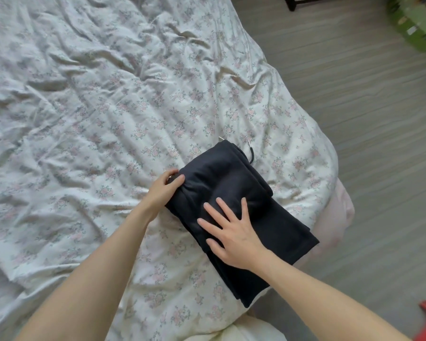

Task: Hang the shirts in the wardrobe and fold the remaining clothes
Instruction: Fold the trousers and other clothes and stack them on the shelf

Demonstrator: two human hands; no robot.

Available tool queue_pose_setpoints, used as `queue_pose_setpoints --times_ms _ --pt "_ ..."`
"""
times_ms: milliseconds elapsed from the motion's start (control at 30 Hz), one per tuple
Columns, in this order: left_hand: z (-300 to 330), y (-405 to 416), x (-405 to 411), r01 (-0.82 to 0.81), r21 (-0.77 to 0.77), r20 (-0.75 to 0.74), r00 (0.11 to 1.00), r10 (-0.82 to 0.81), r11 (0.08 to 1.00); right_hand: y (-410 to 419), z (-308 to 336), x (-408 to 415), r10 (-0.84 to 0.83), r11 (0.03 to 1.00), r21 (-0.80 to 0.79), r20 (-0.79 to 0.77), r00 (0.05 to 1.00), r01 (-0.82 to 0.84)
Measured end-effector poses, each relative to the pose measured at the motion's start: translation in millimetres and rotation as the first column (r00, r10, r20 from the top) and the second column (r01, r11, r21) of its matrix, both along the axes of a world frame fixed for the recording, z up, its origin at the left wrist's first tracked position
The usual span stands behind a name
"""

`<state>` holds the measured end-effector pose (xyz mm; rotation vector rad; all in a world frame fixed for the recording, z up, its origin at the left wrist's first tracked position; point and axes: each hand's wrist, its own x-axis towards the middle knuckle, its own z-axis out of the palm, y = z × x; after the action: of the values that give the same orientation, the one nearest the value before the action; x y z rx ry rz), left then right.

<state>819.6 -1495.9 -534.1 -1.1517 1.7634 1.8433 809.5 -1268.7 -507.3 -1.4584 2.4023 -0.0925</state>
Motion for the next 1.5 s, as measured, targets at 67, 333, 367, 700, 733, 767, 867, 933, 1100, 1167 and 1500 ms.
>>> queue_pose_setpoints --times_ms 67,333,367,700,733,767,867,933,1100,1167,1500 --pt "-1 -5 1 -0.016 0.100 0.091 0.996 0.007 0.995 6 1 3 0.045 0.993 -0.109 0.038 0.998 -0.041" --pt "48 24 7 -0.019 0.014 -0.062 0.998 0.020 1.000 1 32 -8 -0.567 0.376 0.146 0.817 0.103 0.915" --pt "57 32 8 -0.023 -0.092 -0.130 0.991 0.011 0.996 3 35 -13 -0.510 0.269 0.280 0.853 -0.110 0.921" --pt "123 80 24 0.048 -0.869 -0.350 0.644 -0.681 0.492 21 72 -34 -0.048 0.126 0.418 0.908 -0.415 0.900" --pt "124 85 27 0.090 -0.903 -0.305 0.558 -0.772 0.421 25 74 -33 -0.061 0.072 0.425 0.905 -0.421 0.902" --pt "121 90 31 0.143 -0.918 -0.267 0.462 -0.846 0.369 31 75 -31 -0.080 0.004 0.433 0.899 -0.431 0.901" --pt "101 113 47 0.492 -0.846 -0.096 0.243 -0.965 0.208 59 72 -15 -0.162 -0.166 0.418 0.882 -0.443 0.893" --pt "82 124 55 0.696 -0.689 0.000 0.279 -0.960 0.202 75 67 -2 -0.306 -0.207 0.365 0.857 -0.414 0.908" --pt "42 121 38 0.612 -0.486 0.107 0.750 -0.653 0.624 90 47 12 -0.685 -0.149 0.274 0.665 -0.299 0.950" --pt "30 115 30 0.609 -0.288 0.138 0.790 -0.598 0.739 91 41 10 -0.759 -0.123 0.221 0.608 -0.235 0.968" --pt "22 120 23 0.597 -0.166 0.167 0.801 -0.575 0.785 105 16 -4 -0.647 0.730 0.345 0.070 0.759 0.590"
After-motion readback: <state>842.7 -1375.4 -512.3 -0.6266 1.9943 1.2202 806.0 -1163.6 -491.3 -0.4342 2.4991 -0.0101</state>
